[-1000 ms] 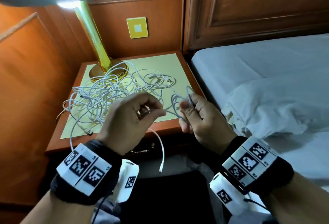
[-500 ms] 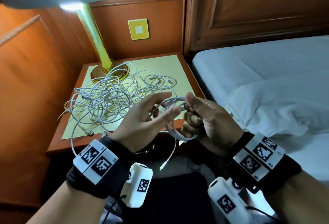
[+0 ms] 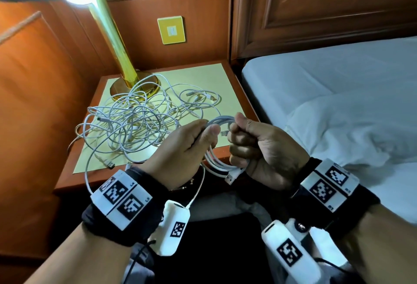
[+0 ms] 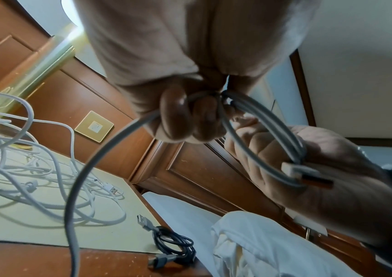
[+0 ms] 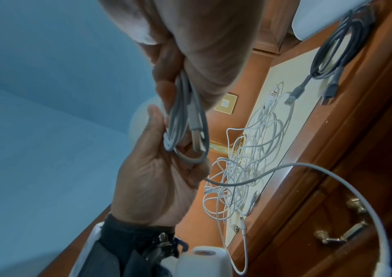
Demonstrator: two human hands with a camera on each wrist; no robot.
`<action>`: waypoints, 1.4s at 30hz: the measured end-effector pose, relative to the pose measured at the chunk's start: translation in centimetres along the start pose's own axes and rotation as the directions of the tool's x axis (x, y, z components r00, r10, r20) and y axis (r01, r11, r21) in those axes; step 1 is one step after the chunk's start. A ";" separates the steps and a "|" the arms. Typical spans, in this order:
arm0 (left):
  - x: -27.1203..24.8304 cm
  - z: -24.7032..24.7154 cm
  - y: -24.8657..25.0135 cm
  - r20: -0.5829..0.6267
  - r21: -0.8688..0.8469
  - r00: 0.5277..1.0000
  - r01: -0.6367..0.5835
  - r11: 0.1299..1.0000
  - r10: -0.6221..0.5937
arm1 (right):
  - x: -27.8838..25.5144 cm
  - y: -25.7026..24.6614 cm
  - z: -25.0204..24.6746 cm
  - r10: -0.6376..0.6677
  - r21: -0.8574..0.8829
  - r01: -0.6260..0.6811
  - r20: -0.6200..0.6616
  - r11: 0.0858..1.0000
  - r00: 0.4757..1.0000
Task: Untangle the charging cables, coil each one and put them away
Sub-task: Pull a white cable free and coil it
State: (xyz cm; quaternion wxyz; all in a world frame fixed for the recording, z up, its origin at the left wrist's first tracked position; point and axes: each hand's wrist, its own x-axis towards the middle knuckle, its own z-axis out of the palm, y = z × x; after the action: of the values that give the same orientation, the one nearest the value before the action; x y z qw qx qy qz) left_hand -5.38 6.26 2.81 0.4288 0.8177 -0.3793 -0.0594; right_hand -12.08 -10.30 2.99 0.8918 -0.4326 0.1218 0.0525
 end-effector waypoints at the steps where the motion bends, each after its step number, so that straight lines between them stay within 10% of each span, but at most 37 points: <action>1: 0.0 0.0 -0.2 -0.002 -0.043 1.000 0.017 0.999 -0.017 | -0.1 -0.2 0.0 0.009 0.019 -0.009 -0.007 1.000 1.000; 5: -0.1 -0.6 -1.6 -0.092 -0.217 0.994 0.045 0.975 -0.066 | 0.1 -1.2 -0.8 -0.028 0.113 0.038 -0.082 0.993 0.996; 10: -0.4 -1.8 -2.1 -0.387 -0.037 0.918 0.081 0.996 -0.089 | 0.0 -2.4 -1.7 -0.124 0.161 0.149 -0.155 0.976 0.980; 18: -1.1 -0.4 -2.1 -0.228 0.321 0.973 0.062 0.945 0.014 | 0.0 -1.7 -1.2 -0.333 -0.032 0.332 -0.155 0.943 0.930; 23: -1.4 1.2 -0.6 0.032 0.251 0.985 -0.171 0.953 0.168 | -0.1 -0.3 -1.5 -0.660 -0.705 0.535 0.126 0.466 0.741; 26: -1.4 0.8 -0.2 0.002 0.216 0.969 -0.241 0.946 0.246 | 0.3 0.2 -2.3 -0.590 -0.851 0.431 0.189 0.300 0.785; 30: -0.9 -0.3 0.0 -0.306 0.192 0.930 -0.149 0.970 0.204 | 0.7 1.1 -1.9 -0.375 -0.773 0.386 0.207 0.504 0.904; 33: -0.4 -0.1 -0.5 -0.309 0.142 0.936 -0.128 0.982 0.167 | 0.5 1.5 -0.9 -0.271 -0.599 0.316 0.168 0.735 0.948; 42: 0.4 0.1 -2.6 -0.351 0.181 0.913 -0.151 0.972 0.207 | -0.2 1.2 -0.4 -0.152 -0.322 0.189 0.137 0.928 0.979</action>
State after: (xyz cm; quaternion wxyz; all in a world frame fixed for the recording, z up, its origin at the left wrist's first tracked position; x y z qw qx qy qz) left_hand -3.66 6.83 0.95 0.4332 0.8060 -0.3691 0.1627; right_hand -12.61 -9.83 1.94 0.8122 -0.5826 0.0241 0.0183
